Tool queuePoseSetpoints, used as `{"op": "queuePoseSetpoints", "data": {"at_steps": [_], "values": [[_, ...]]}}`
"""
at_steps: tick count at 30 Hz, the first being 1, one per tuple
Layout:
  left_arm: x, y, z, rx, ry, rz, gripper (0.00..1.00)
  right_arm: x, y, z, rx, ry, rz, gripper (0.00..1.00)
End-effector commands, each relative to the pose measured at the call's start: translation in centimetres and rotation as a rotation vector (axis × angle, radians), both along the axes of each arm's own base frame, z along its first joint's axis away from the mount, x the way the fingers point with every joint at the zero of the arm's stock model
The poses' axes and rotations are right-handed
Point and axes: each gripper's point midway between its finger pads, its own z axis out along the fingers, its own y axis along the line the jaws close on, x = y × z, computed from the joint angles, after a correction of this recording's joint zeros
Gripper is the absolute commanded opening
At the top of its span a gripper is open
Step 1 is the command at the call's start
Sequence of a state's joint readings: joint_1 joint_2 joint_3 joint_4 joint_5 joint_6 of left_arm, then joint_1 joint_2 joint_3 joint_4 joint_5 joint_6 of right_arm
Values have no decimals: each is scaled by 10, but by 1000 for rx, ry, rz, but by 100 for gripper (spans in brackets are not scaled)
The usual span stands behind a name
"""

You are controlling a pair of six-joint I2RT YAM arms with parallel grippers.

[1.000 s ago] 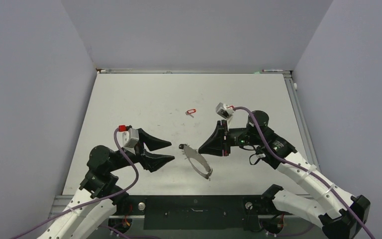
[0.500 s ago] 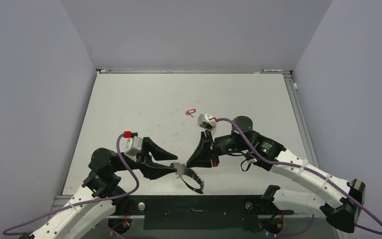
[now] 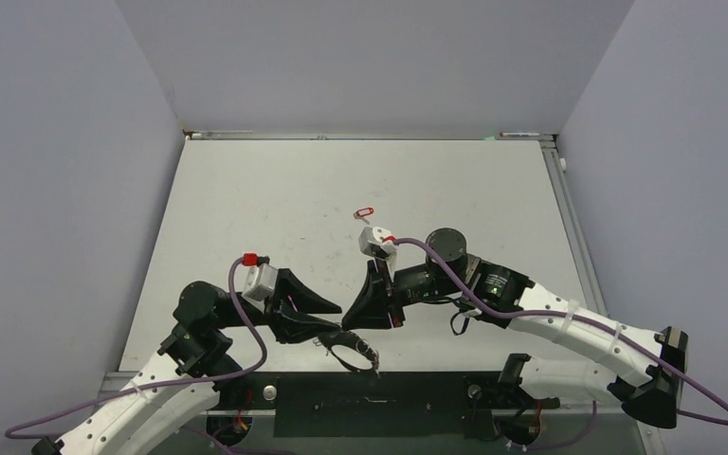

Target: Put the keys on the keyring

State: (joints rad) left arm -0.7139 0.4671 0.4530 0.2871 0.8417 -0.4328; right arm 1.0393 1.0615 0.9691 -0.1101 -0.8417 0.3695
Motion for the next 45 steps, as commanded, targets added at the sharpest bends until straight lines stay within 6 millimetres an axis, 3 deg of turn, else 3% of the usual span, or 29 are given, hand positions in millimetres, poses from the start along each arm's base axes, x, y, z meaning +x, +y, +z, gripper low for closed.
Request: {"op": "queuePoseSetpoints", "data": {"at_steps": [1,7,11,17,18,21,24,27,32,41,45], "values": [[-3,-1,2,0,-20,-13,32,5,8,34,98,-91,-14,5],[-6,-3,-2,15,-12,-30,23,4,10,38,107,-104,-12,5],[-7,-3,-1,14,-26,-33,1,2,10,38,109,-107,-4,5],[-3,4,4,0,-80,34,0,3,12,36,100,-104,-14,6],[-2,5,5,-3,-89,47,0,5,12,36,94,-107,-29,13],[-4,10,11,-33,-121,63,0,12,10,41,87,-118,-77,52],[-3,15,15,-54,-141,95,0,17,4,54,105,-145,-127,66],[0,19,20,-71,-149,129,0,24,-3,65,125,-172,-189,67],[7,25,35,-137,-122,198,0,37,-10,66,152,-196,-290,64],[11,34,58,-281,-34,244,0,27,-7,53,183,-203,-231,61],[16,36,55,-271,-23,277,0,19,-4,50,181,-200,-187,68]]}}
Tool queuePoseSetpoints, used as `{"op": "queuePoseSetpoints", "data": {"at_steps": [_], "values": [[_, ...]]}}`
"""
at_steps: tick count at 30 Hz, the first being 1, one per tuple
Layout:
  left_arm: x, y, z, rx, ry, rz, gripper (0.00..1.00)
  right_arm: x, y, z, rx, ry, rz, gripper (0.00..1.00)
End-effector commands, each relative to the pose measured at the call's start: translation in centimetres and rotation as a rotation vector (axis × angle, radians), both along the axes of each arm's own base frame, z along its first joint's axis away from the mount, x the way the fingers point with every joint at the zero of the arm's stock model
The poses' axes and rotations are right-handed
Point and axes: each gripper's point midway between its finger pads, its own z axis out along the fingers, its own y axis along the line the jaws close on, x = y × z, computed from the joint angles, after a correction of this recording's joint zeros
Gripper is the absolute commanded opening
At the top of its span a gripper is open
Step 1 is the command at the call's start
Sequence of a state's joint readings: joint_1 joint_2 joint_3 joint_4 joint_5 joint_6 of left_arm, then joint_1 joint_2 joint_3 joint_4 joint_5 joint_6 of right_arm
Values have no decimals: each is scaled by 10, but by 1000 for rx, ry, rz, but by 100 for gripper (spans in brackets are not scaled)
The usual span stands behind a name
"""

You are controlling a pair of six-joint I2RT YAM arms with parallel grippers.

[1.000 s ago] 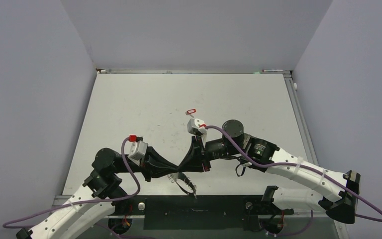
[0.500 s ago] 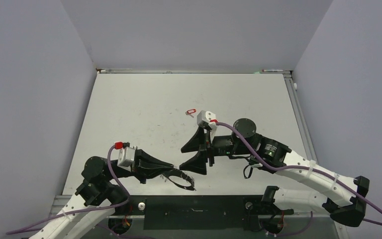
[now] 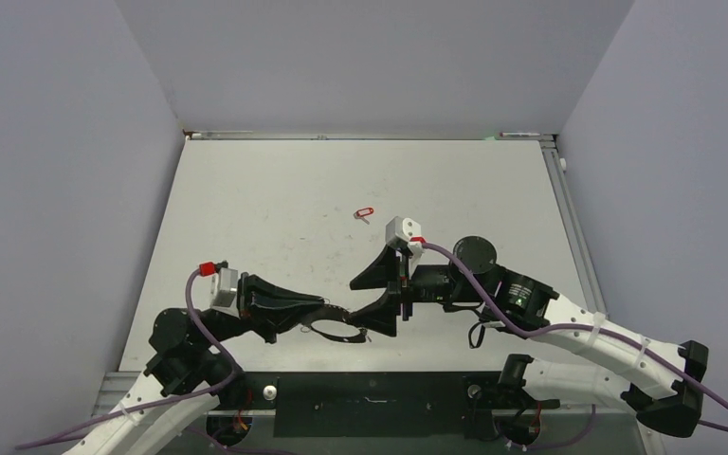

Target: Put the keys on the keyring

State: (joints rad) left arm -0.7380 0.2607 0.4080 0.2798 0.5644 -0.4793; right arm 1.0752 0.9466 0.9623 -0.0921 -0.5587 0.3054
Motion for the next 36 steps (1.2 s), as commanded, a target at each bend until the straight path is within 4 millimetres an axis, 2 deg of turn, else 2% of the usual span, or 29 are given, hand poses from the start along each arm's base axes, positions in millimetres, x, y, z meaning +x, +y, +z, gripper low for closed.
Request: {"op": "queuePoseSetpoints", "data": {"at_steps": [1,9,15,18,20,23,26,27,30,36], "values": [[5,11,25,-94,-19,62,0,-11,6,24,94,-64,60,70],[7,17,29,-139,0,94,0,-17,17,9,68,-71,73,77],[10,20,31,-167,19,108,0,-23,29,-5,55,-74,86,75],[10,21,31,-178,27,109,0,-21,35,-11,43,-83,74,66],[9,20,31,-179,30,106,0,-19,38,-14,38,-87,62,56],[9,20,31,-173,32,104,0,-17,40,-15,35,-104,54,35],[8,21,30,-156,32,107,0,-9,37,-11,29,-133,4,9],[7,21,30,-148,34,108,0,-5,35,-9,23,-146,-20,6],[6,24,30,-130,44,116,0,0,27,0,17,-189,-54,5],[4,25,29,-122,96,111,0,7,17,-1,-55,-257,-119,5]]}}
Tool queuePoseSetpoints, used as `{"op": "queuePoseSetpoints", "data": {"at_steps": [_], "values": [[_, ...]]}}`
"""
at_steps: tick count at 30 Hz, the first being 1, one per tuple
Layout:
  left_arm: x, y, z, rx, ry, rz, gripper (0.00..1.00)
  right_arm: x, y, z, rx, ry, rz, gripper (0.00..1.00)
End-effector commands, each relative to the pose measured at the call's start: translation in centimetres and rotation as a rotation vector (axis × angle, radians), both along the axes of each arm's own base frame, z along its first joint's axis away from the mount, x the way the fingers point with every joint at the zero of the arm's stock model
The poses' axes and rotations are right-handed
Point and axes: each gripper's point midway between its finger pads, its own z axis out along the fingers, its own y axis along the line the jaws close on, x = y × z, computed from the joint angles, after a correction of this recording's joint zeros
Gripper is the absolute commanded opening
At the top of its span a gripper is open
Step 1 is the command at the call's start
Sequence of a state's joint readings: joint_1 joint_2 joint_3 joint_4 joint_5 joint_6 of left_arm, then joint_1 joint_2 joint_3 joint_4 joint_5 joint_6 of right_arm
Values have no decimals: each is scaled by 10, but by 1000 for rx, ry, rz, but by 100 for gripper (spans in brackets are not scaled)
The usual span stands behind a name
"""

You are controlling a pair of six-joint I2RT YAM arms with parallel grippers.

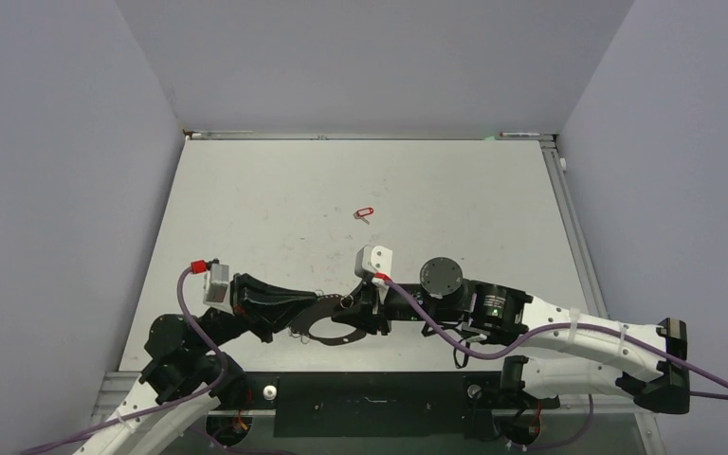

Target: Put the keys on the keyring

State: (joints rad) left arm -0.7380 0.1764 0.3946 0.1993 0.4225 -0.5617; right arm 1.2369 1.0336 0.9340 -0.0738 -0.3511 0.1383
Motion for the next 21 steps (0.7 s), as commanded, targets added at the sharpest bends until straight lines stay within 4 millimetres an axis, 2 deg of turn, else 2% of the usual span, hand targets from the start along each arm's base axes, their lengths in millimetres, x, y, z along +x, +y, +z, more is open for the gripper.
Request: {"op": "queuePoseSetpoints", "data": {"at_steps": [1,9,15,21], "values": [[-8,11,29,-61,-15,12,0,14,-11,40,45,-126,-94,5],[0,5,28,-29,64,9,0,11,-7,28,-79,-275,-174,5],[5,-2,21,68,200,2,0,-1,-5,18,-193,-417,-196,5],[-2,-6,20,103,302,-50,0,6,-6,6,-312,-504,-240,5]]}}
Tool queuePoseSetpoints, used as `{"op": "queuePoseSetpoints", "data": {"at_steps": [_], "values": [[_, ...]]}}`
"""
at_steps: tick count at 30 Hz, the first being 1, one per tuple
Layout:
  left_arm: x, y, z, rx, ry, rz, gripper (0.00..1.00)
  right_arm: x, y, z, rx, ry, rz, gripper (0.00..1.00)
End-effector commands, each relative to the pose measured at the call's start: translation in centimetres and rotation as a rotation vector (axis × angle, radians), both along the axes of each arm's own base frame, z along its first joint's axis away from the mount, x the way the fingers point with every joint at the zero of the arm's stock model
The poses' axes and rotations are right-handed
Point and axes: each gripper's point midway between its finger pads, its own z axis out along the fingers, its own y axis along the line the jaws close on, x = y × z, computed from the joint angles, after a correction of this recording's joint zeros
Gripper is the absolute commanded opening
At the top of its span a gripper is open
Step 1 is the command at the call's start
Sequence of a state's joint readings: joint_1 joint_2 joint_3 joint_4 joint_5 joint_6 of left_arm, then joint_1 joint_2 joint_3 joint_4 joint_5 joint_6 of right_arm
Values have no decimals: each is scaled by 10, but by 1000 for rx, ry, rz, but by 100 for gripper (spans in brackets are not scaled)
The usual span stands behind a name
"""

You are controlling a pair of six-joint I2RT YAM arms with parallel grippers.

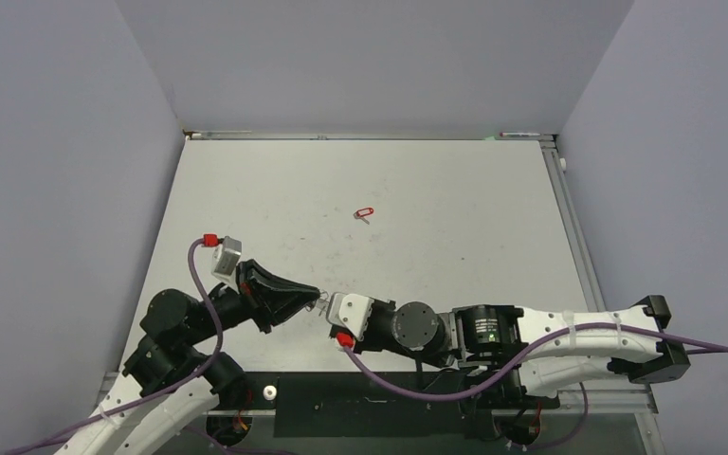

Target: Put the keys on the keyring

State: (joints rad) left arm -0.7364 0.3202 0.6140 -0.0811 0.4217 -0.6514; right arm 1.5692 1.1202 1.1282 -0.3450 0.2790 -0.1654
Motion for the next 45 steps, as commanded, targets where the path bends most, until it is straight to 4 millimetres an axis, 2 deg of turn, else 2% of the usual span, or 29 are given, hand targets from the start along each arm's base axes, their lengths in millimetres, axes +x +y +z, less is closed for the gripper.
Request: {"op": "queuePoseSetpoints", "data": {"at_steps": [1,7,13,17,27,32,35,41,43,45], "values": [[-6,-1,10,3,86,-34,0,9,-2,1,-77,-92,-48,5],[-12,0,5,88,162,-51,0,14,-5,3,-104,-120,-75,5],[-23,-2,5,108,178,-116,0,16,-4,3,-141,-145,-87,5],[-23,1,-3,165,188,-98,0,17,-4,5,-164,-163,-97,5],[-37,7,-3,204,186,-143,0,19,-7,14,-183,-195,-111,5],[-42,5,-9,229,193,-185,0,15,-4,18,-193,-214,-98,5],[-40,3,-18,278,204,-190,0,9,-1,18,-217,-226,-79,5],[-33,8,-19,373,178,-157,0,-6,2,10,-275,-248,-42,5],[-29,12,-18,397,173,-124,17,-6,1,10,-271,-242,-46,5],[-28,16,-12,388,154,-97,42,-3,-2,15,-241,-241,-67,5]]}}
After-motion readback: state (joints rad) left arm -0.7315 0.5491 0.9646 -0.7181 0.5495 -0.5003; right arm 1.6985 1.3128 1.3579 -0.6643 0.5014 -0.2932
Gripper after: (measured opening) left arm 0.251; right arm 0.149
